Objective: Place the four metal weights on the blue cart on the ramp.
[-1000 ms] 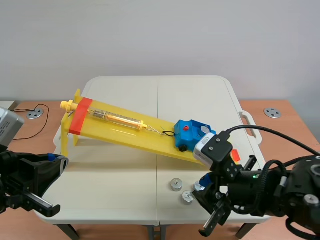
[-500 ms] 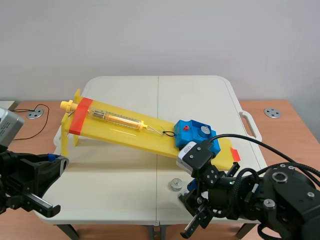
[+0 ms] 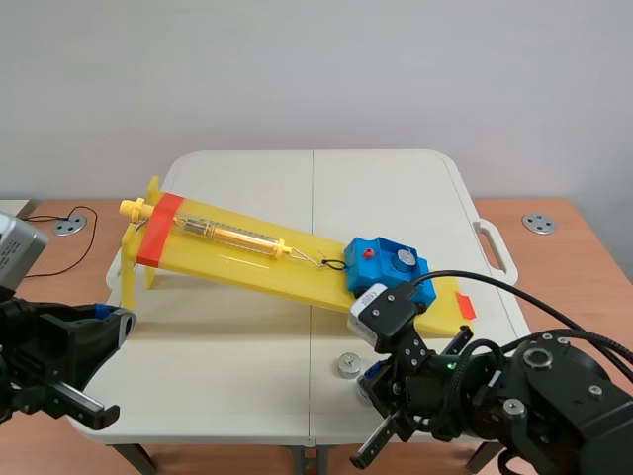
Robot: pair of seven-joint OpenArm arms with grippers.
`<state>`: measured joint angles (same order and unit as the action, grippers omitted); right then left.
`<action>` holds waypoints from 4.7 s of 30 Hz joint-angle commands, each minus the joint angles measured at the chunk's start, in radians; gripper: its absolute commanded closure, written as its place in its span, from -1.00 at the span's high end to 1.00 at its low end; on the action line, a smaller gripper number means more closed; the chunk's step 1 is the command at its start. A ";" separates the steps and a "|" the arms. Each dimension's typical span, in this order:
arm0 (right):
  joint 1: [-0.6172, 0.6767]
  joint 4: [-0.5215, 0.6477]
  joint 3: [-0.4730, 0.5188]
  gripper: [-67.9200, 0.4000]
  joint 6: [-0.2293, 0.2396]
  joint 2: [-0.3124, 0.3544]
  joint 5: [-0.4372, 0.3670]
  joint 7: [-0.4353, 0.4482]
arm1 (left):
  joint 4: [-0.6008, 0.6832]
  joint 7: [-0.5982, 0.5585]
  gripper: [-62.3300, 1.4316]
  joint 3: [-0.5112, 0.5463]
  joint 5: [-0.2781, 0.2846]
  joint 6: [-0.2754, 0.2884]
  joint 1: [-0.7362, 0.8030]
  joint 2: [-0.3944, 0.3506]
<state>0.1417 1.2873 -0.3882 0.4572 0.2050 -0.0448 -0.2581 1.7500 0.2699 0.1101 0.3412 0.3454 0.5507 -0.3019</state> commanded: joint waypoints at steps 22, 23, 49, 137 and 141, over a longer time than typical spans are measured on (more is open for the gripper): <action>0.179 0.524 0.277 -0.97 0.023 0.107 -0.462 -0.058 | 0.059 -0.093 -0.86 0.013 0.058 0.033 -0.022 0.005; 0.189 0.546 0.304 -0.97 0.023 0.105 -0.496 -0.063 | 0.059 -0.093 -0.86 0.013 0.058 0.033 -0.022 0.005; -0.111 0.328 0.479 -0.97 0.000 -0.135 -0.591 -0.057 | 0.059 -0.093 -0.86 0.013 0.058 0.033 -0.022 0.005; 0.113 0.450 0.297 -0.21 0.080 0.064 -0.263 -0.006 | 0.059 -0.093 -0.86 0.013 0.059 0.033 -0.039 0.005; 0.064 0.369 0.246 -0.21 0.061 0.026 -0.214 0.024 | 0.059 -0.093 -0.86 0.013 0.059 0.033 -0.039 0.005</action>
<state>0.2821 1.6096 -0.1555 0.5533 0.2321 -0.2264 -0.3817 1.7500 0.2806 0.1101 0.3412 0.3454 0.5343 -0.3019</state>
